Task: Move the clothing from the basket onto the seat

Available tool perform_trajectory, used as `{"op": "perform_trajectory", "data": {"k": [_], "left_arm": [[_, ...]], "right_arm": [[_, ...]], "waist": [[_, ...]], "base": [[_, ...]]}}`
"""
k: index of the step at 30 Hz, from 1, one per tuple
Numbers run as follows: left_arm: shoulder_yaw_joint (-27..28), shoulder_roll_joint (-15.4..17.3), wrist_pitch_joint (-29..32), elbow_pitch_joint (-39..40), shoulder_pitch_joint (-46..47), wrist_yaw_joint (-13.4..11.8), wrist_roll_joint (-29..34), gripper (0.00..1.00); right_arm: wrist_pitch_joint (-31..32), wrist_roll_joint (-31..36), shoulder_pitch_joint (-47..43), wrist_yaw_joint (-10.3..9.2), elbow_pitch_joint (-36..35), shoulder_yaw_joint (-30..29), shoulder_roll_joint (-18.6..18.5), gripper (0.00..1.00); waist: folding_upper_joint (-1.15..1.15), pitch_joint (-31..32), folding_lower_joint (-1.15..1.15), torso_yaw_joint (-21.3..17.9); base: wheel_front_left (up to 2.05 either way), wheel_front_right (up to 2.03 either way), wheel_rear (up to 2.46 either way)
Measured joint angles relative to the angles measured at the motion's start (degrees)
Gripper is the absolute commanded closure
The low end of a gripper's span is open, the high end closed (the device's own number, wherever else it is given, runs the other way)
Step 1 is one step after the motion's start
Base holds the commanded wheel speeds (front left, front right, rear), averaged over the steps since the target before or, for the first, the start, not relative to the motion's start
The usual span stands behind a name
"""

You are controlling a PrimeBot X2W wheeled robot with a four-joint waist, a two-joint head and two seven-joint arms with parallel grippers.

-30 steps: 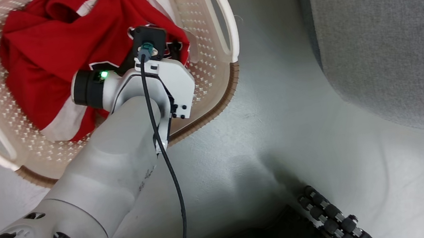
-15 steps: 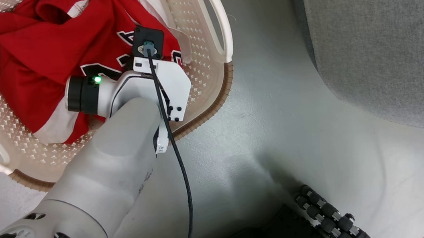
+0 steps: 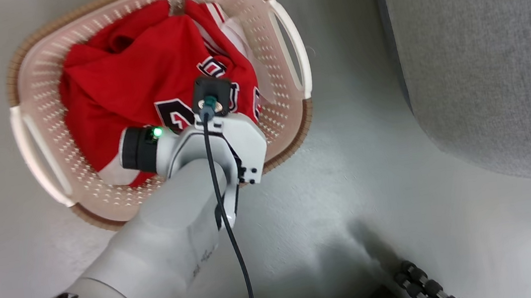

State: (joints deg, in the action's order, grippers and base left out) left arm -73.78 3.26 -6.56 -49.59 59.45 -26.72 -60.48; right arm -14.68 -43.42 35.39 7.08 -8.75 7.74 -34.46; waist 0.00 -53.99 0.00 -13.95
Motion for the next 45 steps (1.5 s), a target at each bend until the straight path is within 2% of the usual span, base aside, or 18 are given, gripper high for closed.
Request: {"op": "perform_trajectory", "data": {"k": [7,15,19,24,34,40,45], "left_arm": [[-0.13,-0.11,-5.09,3.08,-3.73,0.53,-0.55,1.00],[-0.27,-0.19,-7.65,5.63,-9.05,1.01,-1.21,1.00],[3.61,-0.24,-7.66,9.04,-11.44,0.93,1.77,1.00],[9.82,-0.53,-7.67,11.81,-16.96,1.21,9.09,1.00],[22.93,-0.66,-7.66,15.04,-24.99,6.37,24.35,1.00],[31.48,0.63,-7.67,19.76,-30.81,9.44,32.56,1.00],[37.23,1.79,-7.68,22.56,-34.73,14.95,35.84,1.00]], "right_arm": [[0.00,0.02,-3.43,0.00,0.93,0.01,-1.54,0.00],[0.00,1.23,-8.51,0.00,4.02,1.91,-1.79,0.00],[0.00,1.94,-10.97,0.00,5.84,2.91,-1.43,0.00],[0.00,3.72,-13.91,0.00,8.01,5.22,0.21,0.00],[0.00,6.81,-18.58,0.00,12.76,9.00,4.56,0.00],[0.01,8.51,-21.39,0.00,15.71,10.02,7.77,0.00],[0.01,9.04,-23.17,0.00,17.48,11.35,9.89,0.00]], "waist": [[0.00,6.43,0.00,2.98],[0.00,15.84,0.00,6.14],[0.00,20.89,0.00,7.71],[0.00,27.19,0.00,9.60],[0.00,38.31,0.00,12.95],[0.00,44.29,0.00,14.56],[0.00,48.05,-0.01,15.66]], "base": [[0.00,0.00,0.00],[0.00,0.00,0.00],[0.00,0.00,0.00],[0.00,0.00,0.00],[0.00,0.00,0.00],[0.00,0.00,0.00],[0.00,0.00,0.00]]}}
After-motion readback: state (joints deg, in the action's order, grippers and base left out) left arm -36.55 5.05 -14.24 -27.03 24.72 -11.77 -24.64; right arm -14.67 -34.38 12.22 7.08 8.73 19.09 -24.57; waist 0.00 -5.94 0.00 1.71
